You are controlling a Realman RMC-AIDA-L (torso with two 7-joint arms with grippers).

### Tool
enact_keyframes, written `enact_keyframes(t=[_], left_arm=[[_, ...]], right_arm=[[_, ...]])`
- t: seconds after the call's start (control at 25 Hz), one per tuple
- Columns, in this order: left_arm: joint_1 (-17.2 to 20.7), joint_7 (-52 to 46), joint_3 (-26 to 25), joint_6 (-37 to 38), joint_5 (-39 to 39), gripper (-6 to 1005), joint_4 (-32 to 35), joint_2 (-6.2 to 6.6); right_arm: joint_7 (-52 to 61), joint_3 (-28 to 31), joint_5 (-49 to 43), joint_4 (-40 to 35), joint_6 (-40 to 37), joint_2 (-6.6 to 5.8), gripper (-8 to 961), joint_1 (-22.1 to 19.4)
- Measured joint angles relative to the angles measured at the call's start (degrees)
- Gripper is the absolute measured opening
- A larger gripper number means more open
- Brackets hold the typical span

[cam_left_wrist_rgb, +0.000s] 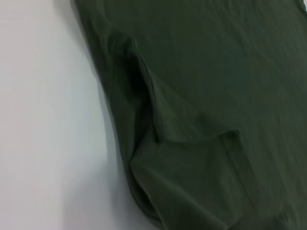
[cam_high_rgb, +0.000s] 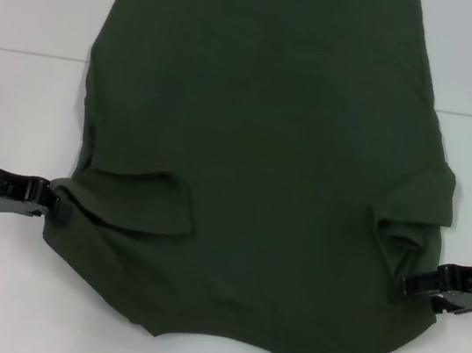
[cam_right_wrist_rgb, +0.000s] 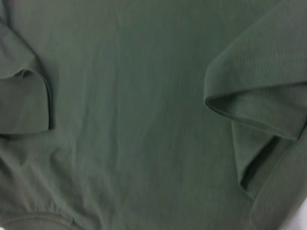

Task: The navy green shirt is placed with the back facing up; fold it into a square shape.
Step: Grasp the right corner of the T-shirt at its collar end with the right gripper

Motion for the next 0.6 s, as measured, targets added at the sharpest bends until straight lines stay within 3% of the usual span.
enact_keyframes(t=[0.6], left_arm=[[0.26,0.77,-0.01,0.00,-0.08,28,-0.11,-0.14]], right_arm=[[-0.30,0.07,-0.12,0.16,-0.17,-0.01,494,0.36]])
